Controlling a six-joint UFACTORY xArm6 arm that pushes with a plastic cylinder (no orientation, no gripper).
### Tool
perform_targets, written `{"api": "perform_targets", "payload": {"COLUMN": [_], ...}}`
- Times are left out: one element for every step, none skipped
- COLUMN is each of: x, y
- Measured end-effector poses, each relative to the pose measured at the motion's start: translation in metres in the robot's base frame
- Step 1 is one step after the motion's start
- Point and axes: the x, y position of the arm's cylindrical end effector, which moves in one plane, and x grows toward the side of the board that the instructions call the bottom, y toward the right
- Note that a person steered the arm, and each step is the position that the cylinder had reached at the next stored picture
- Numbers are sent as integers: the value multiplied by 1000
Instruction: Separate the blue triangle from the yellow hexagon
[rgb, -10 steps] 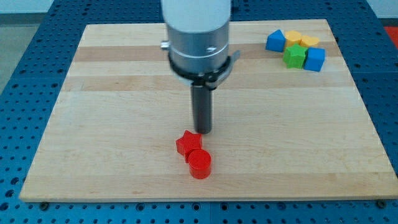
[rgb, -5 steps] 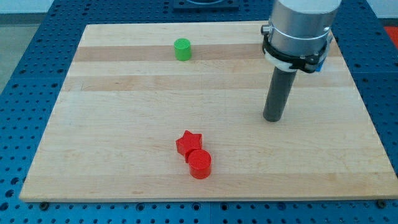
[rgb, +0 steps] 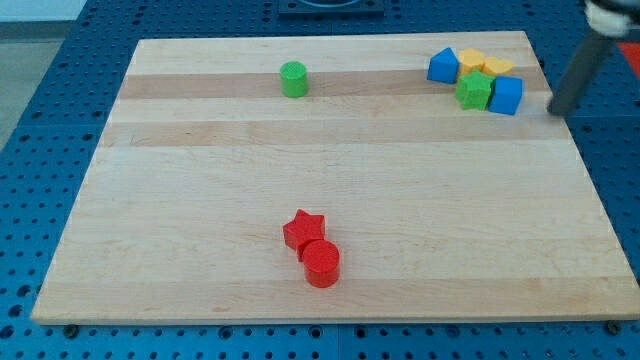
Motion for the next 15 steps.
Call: {"api": "perform_targets", "payload": {"x": [-26, -74, -76, -76, -76, -76, -73, -65, -61, -55, -56, -56, -46, -42, -35], "y": [0, -28, -34, -40, -55, -78, -99, -120, -133, -137, -115, -113, -115, -118, -123]}}
